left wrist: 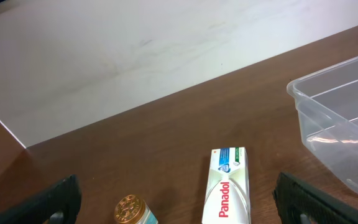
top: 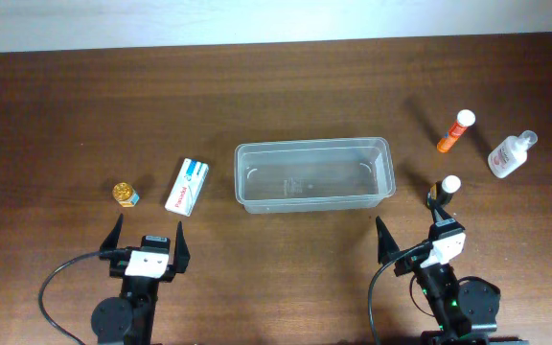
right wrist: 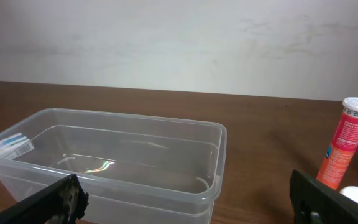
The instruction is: Pack container
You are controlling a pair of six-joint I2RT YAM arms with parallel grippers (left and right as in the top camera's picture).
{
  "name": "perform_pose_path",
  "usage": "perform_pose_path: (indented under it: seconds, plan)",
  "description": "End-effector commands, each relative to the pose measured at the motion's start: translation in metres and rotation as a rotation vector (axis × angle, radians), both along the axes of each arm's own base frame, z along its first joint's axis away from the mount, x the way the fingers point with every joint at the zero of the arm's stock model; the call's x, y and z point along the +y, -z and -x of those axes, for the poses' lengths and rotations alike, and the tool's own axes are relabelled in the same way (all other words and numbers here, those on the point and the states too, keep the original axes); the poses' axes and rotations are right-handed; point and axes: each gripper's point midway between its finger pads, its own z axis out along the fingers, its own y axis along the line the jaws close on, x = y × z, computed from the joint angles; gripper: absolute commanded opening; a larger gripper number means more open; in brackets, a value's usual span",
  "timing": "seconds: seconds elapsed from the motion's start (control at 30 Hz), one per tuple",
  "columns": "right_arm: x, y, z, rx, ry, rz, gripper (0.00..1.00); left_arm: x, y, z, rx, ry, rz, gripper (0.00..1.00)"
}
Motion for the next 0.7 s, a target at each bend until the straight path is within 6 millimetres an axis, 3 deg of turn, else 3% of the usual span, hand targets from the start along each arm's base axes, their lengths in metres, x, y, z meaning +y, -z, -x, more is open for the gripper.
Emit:
perform_pose_path:
  seconds: [0.0,0.33,0.5,0.57,0.67]
  plan:
    - [0.006,0.0,0.002,-0.003,-0.029,-0.011,0.98,-0.001,0.0,0.001,-0.003,0.008,-0.011,0.99]
    - [0.006,0.0,0.002,-0.003,-0.03,-0.012,0.98,-0.001,0.0,0.001,-0.003,0.008,-0.011,0.99]
    - [0.024,-0.001,0.008,-0.008,-0.14,-0.017,0.98,-0.001,0.0,0.001,-0.003,0.008,-0.011,0.99]
    - [0.028,-0.011,0.01,-0.051,-0.169,-0.014,0.98,-0.001,0.0,0.001,-0.003,0.008,-0.011,0.99]
    - [0.034,-0.045,0.016,-0.191,-0.207,0.001,0.98,-0.001,0.0,0.001,-0.003,0.008,-0.011,0.99]
